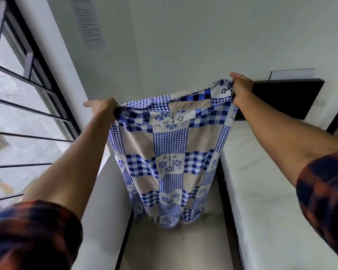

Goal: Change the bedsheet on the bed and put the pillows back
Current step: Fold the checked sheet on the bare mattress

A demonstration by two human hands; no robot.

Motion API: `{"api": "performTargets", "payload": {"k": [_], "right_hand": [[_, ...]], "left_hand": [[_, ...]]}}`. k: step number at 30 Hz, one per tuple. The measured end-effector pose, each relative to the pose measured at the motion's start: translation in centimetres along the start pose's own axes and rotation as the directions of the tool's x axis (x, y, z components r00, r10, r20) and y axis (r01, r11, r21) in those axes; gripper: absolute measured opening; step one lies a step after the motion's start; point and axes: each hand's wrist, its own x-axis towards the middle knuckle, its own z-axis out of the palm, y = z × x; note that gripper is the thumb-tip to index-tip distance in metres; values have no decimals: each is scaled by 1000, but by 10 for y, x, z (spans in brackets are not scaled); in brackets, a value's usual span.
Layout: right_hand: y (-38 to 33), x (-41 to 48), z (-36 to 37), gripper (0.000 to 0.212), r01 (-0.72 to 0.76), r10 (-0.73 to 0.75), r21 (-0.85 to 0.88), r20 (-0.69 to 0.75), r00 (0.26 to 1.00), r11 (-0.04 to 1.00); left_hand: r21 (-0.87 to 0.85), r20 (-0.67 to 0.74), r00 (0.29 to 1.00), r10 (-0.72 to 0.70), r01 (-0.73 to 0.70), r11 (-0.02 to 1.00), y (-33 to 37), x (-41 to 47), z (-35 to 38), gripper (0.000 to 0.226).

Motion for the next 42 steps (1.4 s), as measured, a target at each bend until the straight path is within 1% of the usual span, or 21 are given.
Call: {"api": "performTargets", "payload": {"k": [1,2,3,4,6,7,9,11,13,14,16,17,18,20,22,24,26,29,32,38,42], "right_hand": [[-1,-5,-1,37,9,-9,12,14,1000,1000],[0,-4,0,33,5,-5,46,12,1000,999],[-2,-4,0,28,-19,18,93,19,1000,996],[-2,-1,-1,24,-49,44,157,36,998,986],[-2,-5,-4,20,-126,98,252,121,988,960],[-3,-9,-4,21,-151,100,302,179,979,941],[-6,-19,-6,28,-190,85,397,267,960,898],[-7,-23,-10,44,-237,92,427,333,938,873],[-2,-21,-14,62,-266,92,417,392,915,869],[0,-19,-14,71,-248,82,383,400,913,890],[3,-16,-14,85,-186,70,281,376,924,942],[4,-15,-15,83,-147,56,236,354,934,960],[6,-14,-15,74,-111,38,198,341,939,974],[9,-15,-16,51,-69,17,154,318,948,986],[12,-13,-20,37,-28,-1,98,283,959,995],[15,-15,-22,23,8,-20,48,267,963,999],[16,-20,-24,11,16,-29,54,253,967,998],[18,-23,-29,9,17,-28,49,235,972,999],[20,-24,-33,7,23,-26,17,228,973,1000],[24,-32,-36,14,128,-101,-142,187,977,981],[43,-21,-35,19,200,-191,-301,59,980,932]], "left_hand": [[20,26,1000,-14,14,1000,3,2,-4,65],[-25,59,998,-12,14,1000,3,8,-2,51],[-87,131,990,-60,72,994,5,9,-4,26],[-159,210,974,-85,120,980,5,20,-1,10],[-230,371,922,-111,207,951,1,15,-5,34],[-249,401,912,-92,205,947,3,4,-10,41],[-257,474,878,-72,217,942,3,-6,-18,42],[-314,552,832,-61,275,909,0,-8,-24,37],[-393,597,800,-63,360,846,-5,-5,-30,35],[-403,629,776,-52,383,831,-6,-7,-34,42],[-355,702,712,-12,365,861,-7,-8,-36,57],[-296,708,707,-4,301,907,-7,-10,-34,58],[-249,697,717,10,229,941,-9,-13,-31,57],[-179,620,783,49,81,981,-16,-12,-24,58],[-41,535,825,181,-189,981,-29,-7,-20,44],[185,472,827,304,-431,884,-42,-8,-18,38],[337,414,817,400,-546,767,-52,-14,-18,34],[423,350,818,456,-572,702,-60,-14,-16,26],[481,288,846,449,-533,696,-61,-9,-16,18],[408,262,899,351,-433,804,-60,-6,-9,12],[239,177,923,341,-376,895,-63,-3,10,32]]}}
